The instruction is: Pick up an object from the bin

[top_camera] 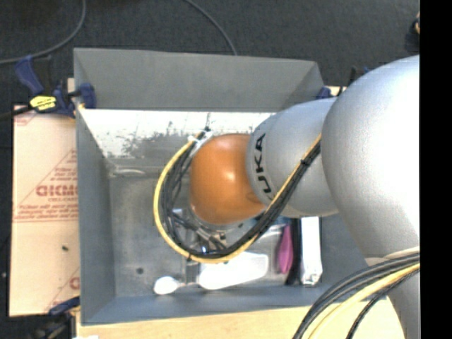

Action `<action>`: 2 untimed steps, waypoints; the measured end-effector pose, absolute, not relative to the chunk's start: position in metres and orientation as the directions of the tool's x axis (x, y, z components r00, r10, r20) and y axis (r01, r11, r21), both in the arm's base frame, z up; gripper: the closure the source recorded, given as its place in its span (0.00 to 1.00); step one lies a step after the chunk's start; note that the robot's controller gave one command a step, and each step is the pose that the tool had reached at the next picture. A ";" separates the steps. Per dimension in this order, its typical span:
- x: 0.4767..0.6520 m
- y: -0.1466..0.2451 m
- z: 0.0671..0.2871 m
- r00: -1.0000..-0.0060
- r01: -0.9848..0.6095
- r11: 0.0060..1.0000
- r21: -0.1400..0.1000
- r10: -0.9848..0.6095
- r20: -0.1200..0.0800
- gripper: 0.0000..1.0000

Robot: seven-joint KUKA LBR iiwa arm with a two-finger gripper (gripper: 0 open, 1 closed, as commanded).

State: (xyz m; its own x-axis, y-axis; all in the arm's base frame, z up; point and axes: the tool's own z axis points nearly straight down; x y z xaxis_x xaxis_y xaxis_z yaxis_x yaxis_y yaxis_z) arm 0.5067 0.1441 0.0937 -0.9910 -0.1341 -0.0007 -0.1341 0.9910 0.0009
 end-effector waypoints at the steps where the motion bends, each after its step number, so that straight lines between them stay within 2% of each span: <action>1: 0.498 0.133 0.164 -0.998 -0.068 0.998 0.003 -0.068 -0.009 0.00; 2: 0.511 0.061 0.104 -0.999 0.035 0.999 0.001 0.035 -0.002 0.00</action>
Offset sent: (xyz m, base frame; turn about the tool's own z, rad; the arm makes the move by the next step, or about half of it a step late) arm 0.0040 -0.0817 0.0101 0.1673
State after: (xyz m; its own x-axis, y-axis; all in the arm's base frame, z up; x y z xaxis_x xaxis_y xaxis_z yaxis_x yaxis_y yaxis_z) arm 0.5114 0.0611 0.1038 -0.9994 0.0352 -0.0022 0.0352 0.9994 0.0009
